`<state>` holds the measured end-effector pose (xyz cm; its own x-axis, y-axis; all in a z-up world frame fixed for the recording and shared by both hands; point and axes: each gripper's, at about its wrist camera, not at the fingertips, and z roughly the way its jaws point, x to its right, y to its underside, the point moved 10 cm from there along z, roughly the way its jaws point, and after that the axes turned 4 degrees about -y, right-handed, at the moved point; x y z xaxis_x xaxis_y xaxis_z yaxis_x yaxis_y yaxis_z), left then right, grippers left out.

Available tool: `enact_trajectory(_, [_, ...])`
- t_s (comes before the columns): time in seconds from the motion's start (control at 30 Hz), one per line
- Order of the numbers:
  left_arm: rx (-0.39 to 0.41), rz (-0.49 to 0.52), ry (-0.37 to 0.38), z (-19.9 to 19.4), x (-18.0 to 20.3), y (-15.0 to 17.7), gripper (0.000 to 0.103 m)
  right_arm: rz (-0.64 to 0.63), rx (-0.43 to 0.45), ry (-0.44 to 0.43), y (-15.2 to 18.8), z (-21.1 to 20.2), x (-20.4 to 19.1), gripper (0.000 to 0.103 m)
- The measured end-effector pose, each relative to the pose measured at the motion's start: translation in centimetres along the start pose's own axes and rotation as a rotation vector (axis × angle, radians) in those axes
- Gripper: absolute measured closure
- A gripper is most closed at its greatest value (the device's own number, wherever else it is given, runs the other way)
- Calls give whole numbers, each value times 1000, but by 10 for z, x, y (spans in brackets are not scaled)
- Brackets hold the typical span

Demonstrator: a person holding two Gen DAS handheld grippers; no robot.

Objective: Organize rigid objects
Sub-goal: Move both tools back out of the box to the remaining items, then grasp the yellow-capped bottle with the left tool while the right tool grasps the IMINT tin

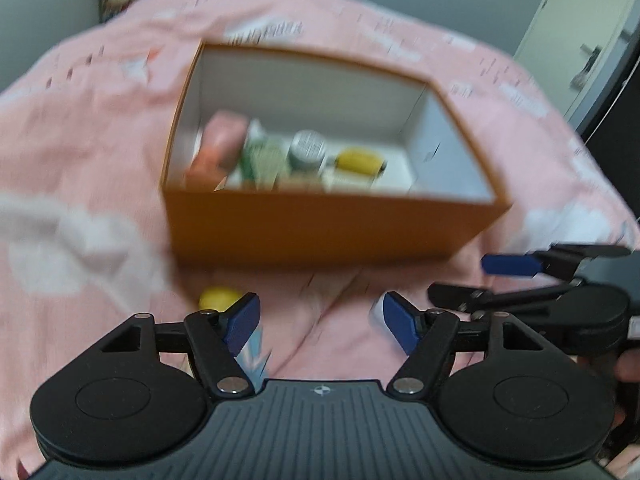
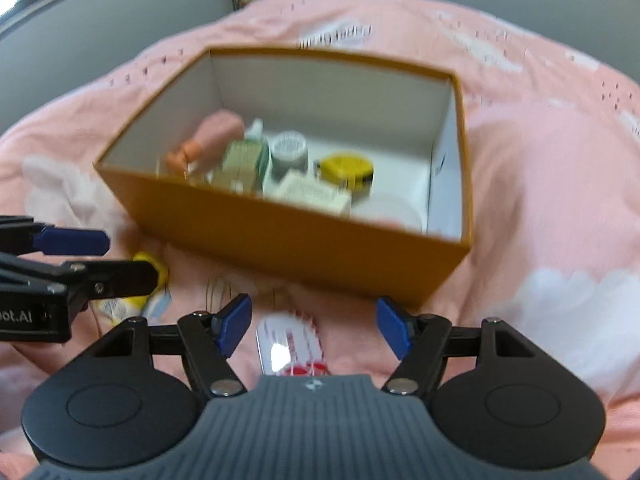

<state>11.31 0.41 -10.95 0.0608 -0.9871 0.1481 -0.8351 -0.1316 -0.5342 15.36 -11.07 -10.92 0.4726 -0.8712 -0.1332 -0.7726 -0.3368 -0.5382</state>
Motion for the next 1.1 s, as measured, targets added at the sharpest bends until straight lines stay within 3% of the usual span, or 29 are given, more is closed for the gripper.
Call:
enact_trajectory(0.27, [-71, -52, -21, 16, -17, 24, 23, -6, -137, 6, 30, 31, 2, 34])
enact_trajectory(0.63, [-93, -95, -8, 24, -22, 32, 23, -2, -183, -22, 36, 51, -2, 36])
enact_trajectory(0.93, [10, -108, -74, 18, -38, 6, 23, 52, -200, -100, 34, 71, -4, 51])
enact_trajectory(1.1, [-72, -100, -111, 45, -47, 9, 30, 27, -191, -130, 34, 68, -13, 52])
